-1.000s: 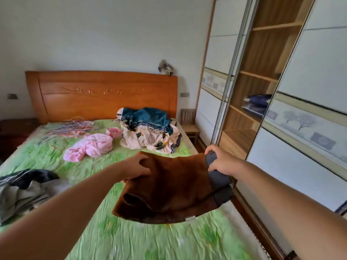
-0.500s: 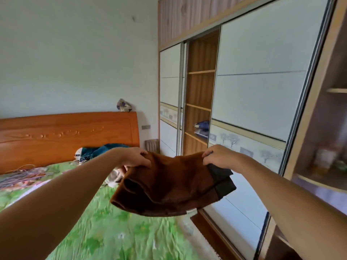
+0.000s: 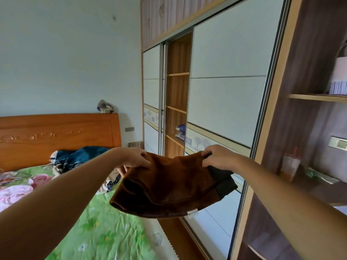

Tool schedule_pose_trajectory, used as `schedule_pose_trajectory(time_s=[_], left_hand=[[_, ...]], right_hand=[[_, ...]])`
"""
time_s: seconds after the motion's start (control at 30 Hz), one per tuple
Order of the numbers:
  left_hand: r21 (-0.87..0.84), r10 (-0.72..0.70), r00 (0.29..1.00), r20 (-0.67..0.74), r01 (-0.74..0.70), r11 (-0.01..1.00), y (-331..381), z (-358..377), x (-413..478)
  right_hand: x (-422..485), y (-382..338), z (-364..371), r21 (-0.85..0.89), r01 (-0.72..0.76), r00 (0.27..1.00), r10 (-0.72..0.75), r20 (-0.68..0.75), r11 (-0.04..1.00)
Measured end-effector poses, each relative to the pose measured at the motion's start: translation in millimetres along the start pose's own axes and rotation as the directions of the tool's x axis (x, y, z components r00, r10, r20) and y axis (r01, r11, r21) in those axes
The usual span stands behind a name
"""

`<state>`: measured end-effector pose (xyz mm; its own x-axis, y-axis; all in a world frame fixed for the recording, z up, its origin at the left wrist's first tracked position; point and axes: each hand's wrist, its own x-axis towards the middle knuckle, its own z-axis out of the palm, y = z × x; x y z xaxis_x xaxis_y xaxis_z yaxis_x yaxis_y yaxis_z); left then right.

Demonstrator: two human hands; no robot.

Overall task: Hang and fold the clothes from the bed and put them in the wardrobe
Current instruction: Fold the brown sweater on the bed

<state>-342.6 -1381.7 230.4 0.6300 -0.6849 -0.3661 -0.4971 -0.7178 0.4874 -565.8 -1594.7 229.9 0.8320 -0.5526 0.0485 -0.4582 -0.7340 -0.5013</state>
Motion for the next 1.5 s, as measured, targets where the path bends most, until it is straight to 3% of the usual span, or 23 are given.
schedule_pose_trajectory(time_s=[0.37,0.57,0.83,1.17,1.5], left_hand=[[0.090,0.004,0.998,-0.065,0.001,0.996,73.1,1.0,128.7],[0.119,-0.072,0.994,-0.087,0.082,0.989,120.8,0.9,177.2],[0.066,-0.196,0.968,-0.158,0.208,0.976,161.0,16.5,221.8],[0.036,-0.325,0.880,-0.348,0.358,0.933,151.9,6.4,250.1],[-0.045,-0.369,0.855,-0.364,0.380,0.924,95.4,-52.1,354.2]], right_hand=[[127.0,68.8,-26.7,-0.152,0.073,0.997,-0.069,0.033,0.986],[184.8,103.2,-44.6,-0.217,0.099,0.994,-0.086,0.068,0.971],[253.6,146.8,-59.3,-0.245,0.245,0.965,-0.212,0.152,0.938],[332.6,128.6,-50.2,-0.232,0.415,0.896,-0.353,0.269,0.880],[468.4,95.1,-7.3,-0.202,0.462,0.864,-0.387,0.324,0.863]])
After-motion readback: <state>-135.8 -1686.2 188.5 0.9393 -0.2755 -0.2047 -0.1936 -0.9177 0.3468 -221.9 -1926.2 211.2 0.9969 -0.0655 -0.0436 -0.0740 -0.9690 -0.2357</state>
